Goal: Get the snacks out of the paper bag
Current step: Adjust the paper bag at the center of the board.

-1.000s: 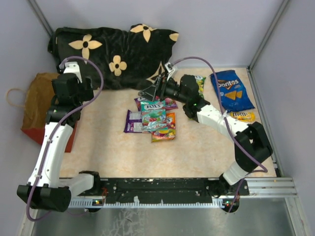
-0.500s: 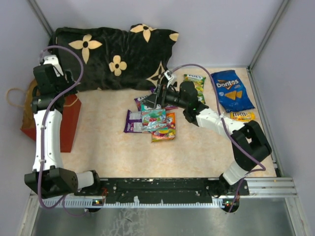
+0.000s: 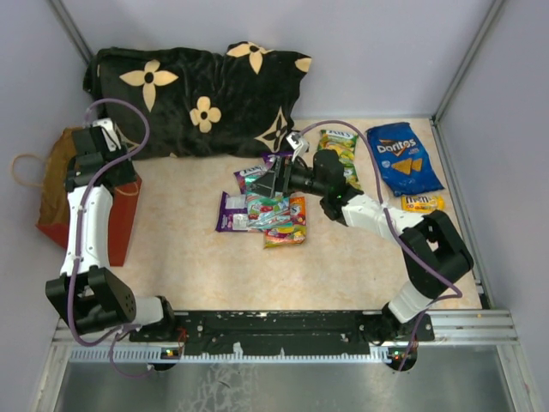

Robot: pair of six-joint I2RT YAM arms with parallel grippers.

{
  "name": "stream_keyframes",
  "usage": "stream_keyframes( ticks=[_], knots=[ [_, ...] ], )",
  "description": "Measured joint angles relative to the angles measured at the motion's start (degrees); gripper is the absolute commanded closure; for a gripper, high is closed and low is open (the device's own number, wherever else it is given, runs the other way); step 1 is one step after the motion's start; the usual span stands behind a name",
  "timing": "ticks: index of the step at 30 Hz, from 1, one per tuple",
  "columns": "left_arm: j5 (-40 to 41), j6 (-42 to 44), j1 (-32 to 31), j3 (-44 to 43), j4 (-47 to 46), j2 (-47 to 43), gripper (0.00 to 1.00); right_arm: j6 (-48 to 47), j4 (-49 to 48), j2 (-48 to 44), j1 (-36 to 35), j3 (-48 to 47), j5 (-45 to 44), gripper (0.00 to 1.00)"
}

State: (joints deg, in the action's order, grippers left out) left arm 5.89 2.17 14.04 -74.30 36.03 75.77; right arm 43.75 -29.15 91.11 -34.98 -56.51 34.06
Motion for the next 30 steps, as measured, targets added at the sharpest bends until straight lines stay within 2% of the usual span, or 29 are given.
stream_keyframes(
  ticks=[6,8,10,15,19,30],
  knots=[
    [0.0,-0.2,1.0,0.3,-0.3,1.5,0.58,0.0,-0.2,0.0,0.0,0.3,0.5,0.13],
    [-0.2,-0.2,1.1,0.2,-0.5,1.7,0.66,0.2,-0.2,0.0,0.0,0.3,0.6,0.12],
    [-0.7,-0.2,1.1,0.2,-0.7,1.9,0.80,0.4,-0.2,0.0,0.0,0.3,0.6,0.12],
    [-3.0,0.4,1.1,0.0,-1.2,2.3,0.84,0.4,-0.1,0.0,0.0,0.3,0.7,0.12],
    [-6.1,1.2,1.1,-1.1,-1.5,3.5,1.00,0.4,-0.1,0.0,0.0,0.3,0.8,0.12],
    [-15.0,2.0,1.1,-5.4,-1.9,6.5,1.00,0.4,0.0,0.0,0.0,0.3,2.2,0.11]
  ],
)
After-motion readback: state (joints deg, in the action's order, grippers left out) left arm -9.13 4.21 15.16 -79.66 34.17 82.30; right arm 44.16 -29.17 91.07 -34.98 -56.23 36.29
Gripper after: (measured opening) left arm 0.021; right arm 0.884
